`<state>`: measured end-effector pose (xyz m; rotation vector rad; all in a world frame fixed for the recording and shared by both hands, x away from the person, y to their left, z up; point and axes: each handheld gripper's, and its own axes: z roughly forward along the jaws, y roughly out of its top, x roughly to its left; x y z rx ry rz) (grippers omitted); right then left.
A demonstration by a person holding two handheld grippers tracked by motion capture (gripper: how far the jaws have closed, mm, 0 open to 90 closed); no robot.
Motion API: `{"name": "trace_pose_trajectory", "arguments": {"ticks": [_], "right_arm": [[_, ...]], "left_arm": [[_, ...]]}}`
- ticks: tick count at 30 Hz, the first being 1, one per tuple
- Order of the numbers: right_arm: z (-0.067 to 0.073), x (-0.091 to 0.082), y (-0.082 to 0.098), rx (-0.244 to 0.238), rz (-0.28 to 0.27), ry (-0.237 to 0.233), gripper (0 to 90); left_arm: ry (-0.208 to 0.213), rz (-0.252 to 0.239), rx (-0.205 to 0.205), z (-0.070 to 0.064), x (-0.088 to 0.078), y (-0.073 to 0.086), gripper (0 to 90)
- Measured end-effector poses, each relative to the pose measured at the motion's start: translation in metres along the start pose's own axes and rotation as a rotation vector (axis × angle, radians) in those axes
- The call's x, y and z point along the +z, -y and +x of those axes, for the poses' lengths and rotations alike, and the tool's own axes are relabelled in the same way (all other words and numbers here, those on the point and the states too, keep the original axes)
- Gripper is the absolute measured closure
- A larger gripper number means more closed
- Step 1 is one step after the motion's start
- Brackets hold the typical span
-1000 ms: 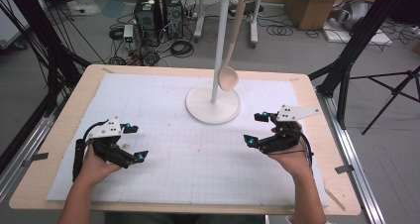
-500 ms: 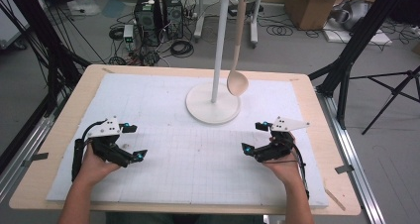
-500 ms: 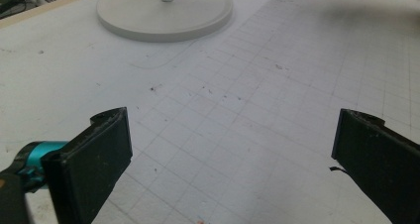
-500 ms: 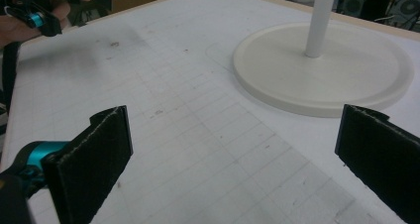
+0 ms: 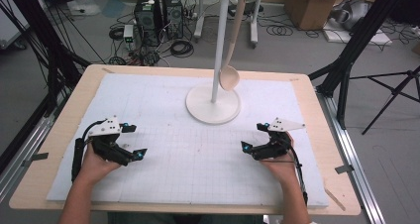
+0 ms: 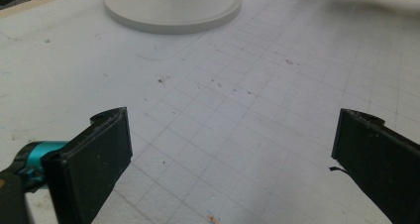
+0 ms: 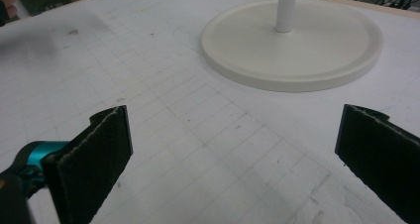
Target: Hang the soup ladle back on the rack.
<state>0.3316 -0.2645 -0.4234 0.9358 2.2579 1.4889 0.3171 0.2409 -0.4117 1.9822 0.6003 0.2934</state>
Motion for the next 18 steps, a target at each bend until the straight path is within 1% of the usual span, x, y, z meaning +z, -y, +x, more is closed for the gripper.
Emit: {"name": "trace_pose_trajectory", "arguments": {"ticks": [1, 4, 5, 8, 14, 18], "right_arm": [[0.0007, 0.0004, 0.0002, 0.006, 0.005, 0.005, 0.1], [0.0013, 0.0016, 0.0004, 0.004, 0.012, 0.012, 0.1], [0.0015, 0.0021, 0.0008, 0.016, 0.017, 0.006, 0.2], [0.0012, 0.0027, 0.0012, 0.013, 0.016, 0.009, 0.2], [-0.0003, 0.0034, 0.0017, 0.019, 0.013, -0.002, 0.2], [-0.0008, 0.0042, 0.0027, 0.023, 0.025, -0.003, 0.2]], "left_arm": [[0.004, 0.004, 0.003, -0.0006, 0.0011, 0.0, 2.5], [0.002, 0.007, 0.006, -0.0012, 0.0015, -0.0001, 2.5], [0.007, 0.006, 0.006, -0.0013, 0.0013, 0.0006, 2.5], [0.006, 0.009, -0.001, -0.0016, 0.0017, 0.0013, 2.5], [0.004, 0.009, 0.002, -0.001, 0.0009, 0.0011, 2.5], [0.001, 0.01, 0.0, -0.0011, 0.0015, 0.0012, 2.5]]}}
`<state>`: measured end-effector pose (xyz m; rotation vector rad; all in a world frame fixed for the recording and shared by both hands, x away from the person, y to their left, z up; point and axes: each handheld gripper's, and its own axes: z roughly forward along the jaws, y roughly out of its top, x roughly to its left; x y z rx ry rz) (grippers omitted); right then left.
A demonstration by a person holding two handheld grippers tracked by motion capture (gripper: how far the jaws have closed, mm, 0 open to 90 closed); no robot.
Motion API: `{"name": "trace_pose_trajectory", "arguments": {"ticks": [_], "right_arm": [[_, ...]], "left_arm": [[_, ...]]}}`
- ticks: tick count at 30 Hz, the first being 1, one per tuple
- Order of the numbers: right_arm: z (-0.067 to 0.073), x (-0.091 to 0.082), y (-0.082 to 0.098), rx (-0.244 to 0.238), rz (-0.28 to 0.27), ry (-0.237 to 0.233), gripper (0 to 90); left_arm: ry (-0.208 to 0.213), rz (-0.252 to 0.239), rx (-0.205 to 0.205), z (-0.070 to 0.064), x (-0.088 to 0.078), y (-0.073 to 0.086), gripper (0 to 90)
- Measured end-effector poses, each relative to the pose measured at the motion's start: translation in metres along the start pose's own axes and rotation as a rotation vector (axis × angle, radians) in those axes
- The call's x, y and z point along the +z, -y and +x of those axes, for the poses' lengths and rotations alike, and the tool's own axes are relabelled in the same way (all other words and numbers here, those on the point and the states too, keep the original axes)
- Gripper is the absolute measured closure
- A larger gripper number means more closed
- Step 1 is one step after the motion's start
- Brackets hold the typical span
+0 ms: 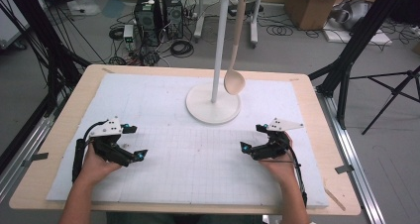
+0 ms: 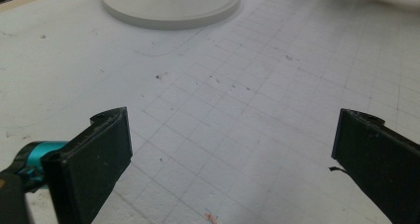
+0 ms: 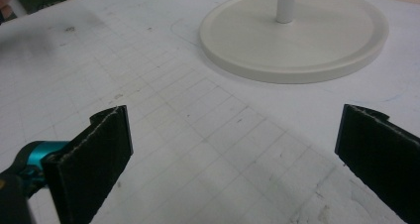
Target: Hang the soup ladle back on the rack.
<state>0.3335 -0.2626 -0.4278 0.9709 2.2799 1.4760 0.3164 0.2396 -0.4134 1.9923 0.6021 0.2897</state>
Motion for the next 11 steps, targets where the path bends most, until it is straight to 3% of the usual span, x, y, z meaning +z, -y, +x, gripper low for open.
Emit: {"name": "trace_pose_trajectory", "arguments": {"ticks": [11], "right_arm": [[0.0003, 0.0001, -0.0001, -0.004, 0.002, 0.0, 0.2]], "left_arm": [[-0.012, 0.01, 0.007, 0.0001, 0.0007, 0.0, 2.5]]}}
